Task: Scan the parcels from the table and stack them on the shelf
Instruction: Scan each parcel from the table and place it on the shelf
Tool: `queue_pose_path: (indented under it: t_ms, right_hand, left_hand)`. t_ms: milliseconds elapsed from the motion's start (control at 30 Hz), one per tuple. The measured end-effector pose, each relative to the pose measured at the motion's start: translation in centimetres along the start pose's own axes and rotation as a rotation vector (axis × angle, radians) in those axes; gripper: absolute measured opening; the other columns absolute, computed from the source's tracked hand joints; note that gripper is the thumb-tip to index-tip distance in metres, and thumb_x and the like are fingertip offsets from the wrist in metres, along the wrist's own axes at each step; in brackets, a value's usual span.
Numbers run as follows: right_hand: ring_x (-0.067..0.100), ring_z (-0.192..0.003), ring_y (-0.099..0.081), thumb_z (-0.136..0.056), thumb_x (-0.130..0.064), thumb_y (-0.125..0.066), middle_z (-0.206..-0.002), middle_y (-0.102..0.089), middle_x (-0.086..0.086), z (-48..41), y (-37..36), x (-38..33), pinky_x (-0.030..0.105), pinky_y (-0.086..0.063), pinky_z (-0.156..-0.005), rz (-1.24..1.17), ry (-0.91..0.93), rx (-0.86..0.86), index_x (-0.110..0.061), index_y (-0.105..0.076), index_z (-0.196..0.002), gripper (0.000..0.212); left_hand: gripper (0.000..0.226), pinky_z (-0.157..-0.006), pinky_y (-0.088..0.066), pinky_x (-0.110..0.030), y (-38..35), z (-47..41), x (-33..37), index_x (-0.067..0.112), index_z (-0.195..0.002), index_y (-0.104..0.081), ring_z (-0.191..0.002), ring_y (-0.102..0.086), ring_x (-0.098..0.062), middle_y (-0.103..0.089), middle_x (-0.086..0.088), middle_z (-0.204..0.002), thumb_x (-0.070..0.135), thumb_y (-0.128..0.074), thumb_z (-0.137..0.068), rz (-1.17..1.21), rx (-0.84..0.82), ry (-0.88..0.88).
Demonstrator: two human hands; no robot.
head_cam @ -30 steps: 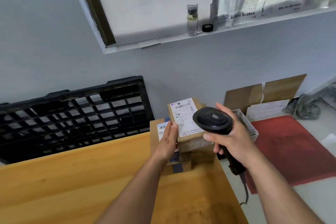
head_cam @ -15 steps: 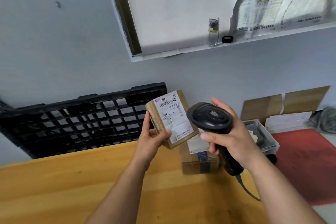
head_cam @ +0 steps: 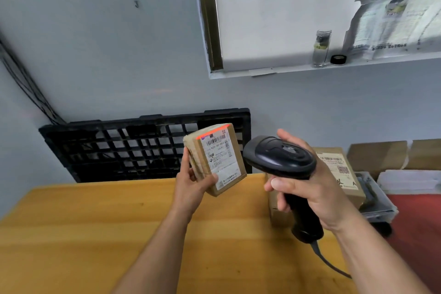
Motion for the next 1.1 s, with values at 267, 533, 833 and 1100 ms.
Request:
queue_pose_path:
  t_ms: [267, 533, 833, 1100]
  right_hand:
    - [0.034, -0.047, -0.058, -0.046, -0.049, -0.095, -0.071, -0.067, 0.022, 0.7, -0.1, 0.1, 0.048, -0.048, -0.053, 0.006, -0.017, 0.007, -0.042, -0.044, -0.138, 0.106]
    - [0.031, -0.046, -0.059, -0.045, -0.049, -0.095, -0.072, -0.068, 0.022, 1.3, 0.8, 0.0, 0.040, -0.051, -0.049, 0.010, -0.031, 0.017, -0.042, -0.045, -0.138, 0.106]
    - [0.033, -0.046, -0.058, -0.049, -0.039, -0.094, -0.070, -0.067, 0.022, 1.8, 2.6, 0.7, 0.036, -0.048, -0.045, 0.012, -0.054, 0.013, -0.038, -0.041, -0.141, 0.107]
    - [0.033, -0.049, -0.058, -0.056, -0.033, -0.085, -0.080, -0.069, 0.024, 2.3, 5.1, 1.8, 0.038, -0.049, -0.046, 0.027, -0.089, -0.010, -0.043, -0.038, -0.140, 0.098]
  left_hand:
    - [0.104, -0.091, -0.054, -0.036, 0.2, 0.1, -0.1, 0.045, -0.151, -0.013, -0.116, -0.059, -0.019, -0.062, -0.005, -0.125, 0.002, -0.075, -0.079, 0.017, -0.004, -0.003]
    - [0.103, -0.081, -0.052, -0.025, -0.4, -0.2, 0.3, 0.045, -0.151, -0.012, -0.117, -0.059, -0.018, -0.061, -0.004, -0.127, 0.002, -0.074, -0.080, 0.024, -0.011, -0.009]
    - [0.103, -0.083, -0.052, -0.028, -1.5, 0.3, 0.2, 0.045, -0.151, -0.012, -0.117, -0.059, -0.019, -0.062, -0.003, -0.126, 0.001, -0.073, -0.080, 0.012, 0.004, -0.002]
    - [0.102, -0.080, -0.052, -0.023, -3.0, 2.6, -0.7, 0.045, -0.151, -0.013, -0.116, -0.059, -0.017, -0.061, -0.004, -0.127, 0.003, -0.074, -0.081, 0.000, 0.076, 0.030]
Point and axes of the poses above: each hand's wrist, its own z-axis away from the middle knuckle, its own y-axis out of the back of the hand, x = y × z, the point moved 1 cm from there along -z, towards the middle knuckle
